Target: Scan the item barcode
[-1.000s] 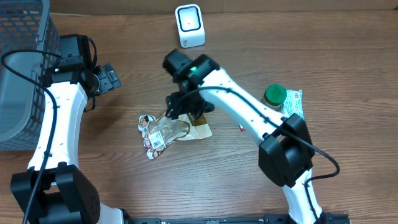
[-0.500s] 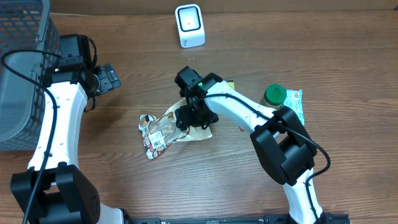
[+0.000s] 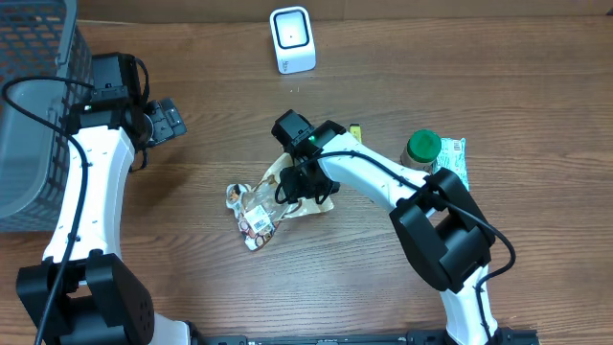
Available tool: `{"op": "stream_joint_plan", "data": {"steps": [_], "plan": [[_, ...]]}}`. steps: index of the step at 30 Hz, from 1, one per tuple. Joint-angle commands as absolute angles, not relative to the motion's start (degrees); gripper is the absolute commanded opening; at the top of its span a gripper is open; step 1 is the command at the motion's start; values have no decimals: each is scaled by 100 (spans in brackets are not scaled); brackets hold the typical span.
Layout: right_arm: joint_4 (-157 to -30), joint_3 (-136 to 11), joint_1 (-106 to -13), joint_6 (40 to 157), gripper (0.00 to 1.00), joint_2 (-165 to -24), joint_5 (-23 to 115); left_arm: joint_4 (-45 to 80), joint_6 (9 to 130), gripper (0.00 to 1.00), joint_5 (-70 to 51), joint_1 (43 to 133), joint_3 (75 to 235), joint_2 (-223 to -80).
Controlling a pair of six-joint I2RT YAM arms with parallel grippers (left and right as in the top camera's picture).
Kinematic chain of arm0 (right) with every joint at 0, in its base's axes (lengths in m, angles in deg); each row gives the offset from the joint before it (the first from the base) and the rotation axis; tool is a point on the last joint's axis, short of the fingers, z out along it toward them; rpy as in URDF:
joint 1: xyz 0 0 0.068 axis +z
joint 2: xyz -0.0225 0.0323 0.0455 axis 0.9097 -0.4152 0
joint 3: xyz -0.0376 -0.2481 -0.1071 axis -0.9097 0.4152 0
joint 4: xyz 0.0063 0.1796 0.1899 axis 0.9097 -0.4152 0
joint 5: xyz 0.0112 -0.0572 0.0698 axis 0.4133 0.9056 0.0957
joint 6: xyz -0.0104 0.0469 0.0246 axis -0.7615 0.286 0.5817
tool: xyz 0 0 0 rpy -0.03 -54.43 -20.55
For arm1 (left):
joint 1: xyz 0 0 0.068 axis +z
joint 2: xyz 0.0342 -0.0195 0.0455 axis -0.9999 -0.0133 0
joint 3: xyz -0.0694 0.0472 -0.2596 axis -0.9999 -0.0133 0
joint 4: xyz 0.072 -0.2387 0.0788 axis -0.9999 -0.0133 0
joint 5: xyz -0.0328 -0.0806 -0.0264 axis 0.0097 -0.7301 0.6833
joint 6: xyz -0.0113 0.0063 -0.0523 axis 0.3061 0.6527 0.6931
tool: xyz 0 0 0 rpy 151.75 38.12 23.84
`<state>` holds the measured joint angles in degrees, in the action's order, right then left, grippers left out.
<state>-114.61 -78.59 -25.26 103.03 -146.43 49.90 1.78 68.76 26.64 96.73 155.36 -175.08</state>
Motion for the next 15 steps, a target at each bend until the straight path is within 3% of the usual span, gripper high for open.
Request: {"op": "stream_joint_plan", "data": {"steps": [1,5,15], "plan": [[-11419,-7872,-2537,10445,69,-14343,5569,187,6766,100,2620,9629,15617,-17430],[-11262,-7872,-2524,10443,76,-14107,5576,187,6766,100,2620,9635,15617,-17430],[-11118,-7806,-2450,10441,75,-14243,5572,187,6766,100,2620,9635,15617,-17430]]}}
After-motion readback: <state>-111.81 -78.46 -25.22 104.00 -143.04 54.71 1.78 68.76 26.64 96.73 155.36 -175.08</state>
